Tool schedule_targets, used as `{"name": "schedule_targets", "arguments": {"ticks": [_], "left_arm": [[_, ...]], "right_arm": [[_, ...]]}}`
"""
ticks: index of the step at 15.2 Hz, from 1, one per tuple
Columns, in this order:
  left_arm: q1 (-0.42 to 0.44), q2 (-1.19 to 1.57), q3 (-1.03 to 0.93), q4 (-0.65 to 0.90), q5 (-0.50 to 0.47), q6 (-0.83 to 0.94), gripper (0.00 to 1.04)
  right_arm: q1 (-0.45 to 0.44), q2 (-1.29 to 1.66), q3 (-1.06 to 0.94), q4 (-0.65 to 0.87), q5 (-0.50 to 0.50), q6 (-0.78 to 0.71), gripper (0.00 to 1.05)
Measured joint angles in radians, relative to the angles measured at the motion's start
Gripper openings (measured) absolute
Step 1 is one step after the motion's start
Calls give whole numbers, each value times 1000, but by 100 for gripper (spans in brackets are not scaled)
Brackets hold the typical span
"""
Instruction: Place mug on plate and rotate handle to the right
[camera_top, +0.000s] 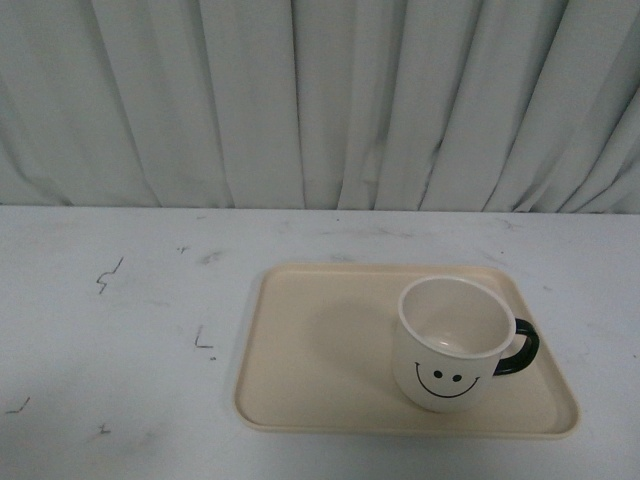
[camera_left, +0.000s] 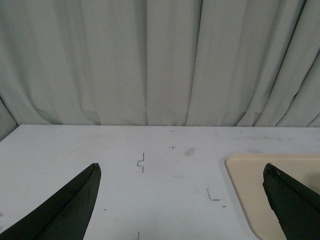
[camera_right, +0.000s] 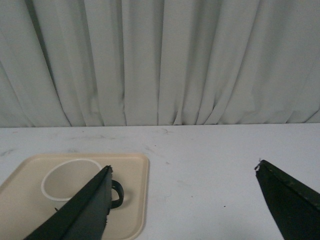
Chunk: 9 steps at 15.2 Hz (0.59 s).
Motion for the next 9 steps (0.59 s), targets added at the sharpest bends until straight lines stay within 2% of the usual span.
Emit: {"name": "schedule_targets", "arguments": {"ticks": [1, 2, 3, 9], "left_arm": [[0, 0, 0, 0, 0, 0, 98], [0, 0, 0, 0, 0, 0, 98], [0, 0, 0, 0, 0, 0, 98], [0, 0, 0, 0, 0, 0, 98]], "right_arm": [[0, 0, 0, 0, 0, 0, 96], [0, 0, 0, 0, 0, 2, 100], [0, 0, 0, 0, 0, 2, 97], [0, 0, 0, 0, 0, 3, 98]]}}
